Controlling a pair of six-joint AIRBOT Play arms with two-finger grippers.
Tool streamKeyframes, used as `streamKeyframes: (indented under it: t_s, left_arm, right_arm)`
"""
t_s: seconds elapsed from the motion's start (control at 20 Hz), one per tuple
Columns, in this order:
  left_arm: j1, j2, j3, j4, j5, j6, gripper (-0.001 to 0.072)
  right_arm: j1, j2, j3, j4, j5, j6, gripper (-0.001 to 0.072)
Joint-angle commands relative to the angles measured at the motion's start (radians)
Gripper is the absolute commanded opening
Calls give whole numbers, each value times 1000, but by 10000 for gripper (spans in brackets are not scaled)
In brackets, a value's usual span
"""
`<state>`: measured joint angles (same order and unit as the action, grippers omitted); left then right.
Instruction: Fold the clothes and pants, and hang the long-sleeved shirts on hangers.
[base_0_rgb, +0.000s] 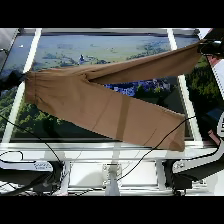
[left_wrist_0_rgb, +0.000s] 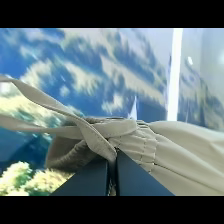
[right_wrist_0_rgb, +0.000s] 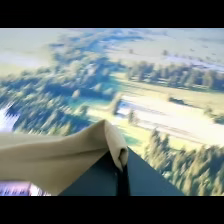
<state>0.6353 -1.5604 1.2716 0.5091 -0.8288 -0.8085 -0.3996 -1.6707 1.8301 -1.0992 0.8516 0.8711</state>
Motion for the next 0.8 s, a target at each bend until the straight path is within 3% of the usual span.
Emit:
streamKeyframes:
  t_s: [0.0,0.15,0.3,0.6,0.75]
  left_arm:
    - [0,11,0,135,32,-80,35]
    - [0,-5,-2,332,32,-213,35]
    - [1,-14,-2,381,33,-239,35]
    - [4,-17,-2,382,42,-239,36]
    - [4,-18,-2,382,42,-239,36]
  right_arm:
    - [3,25,-9,-50,301,-58,13]
    - [3,26,-114,-164,527,42,11]
    - [7,61,-260,-177,568,79,11]
    - [7,277,-629,-216,243,97,11]
    - [6,375,-832,-225,175,109,12]
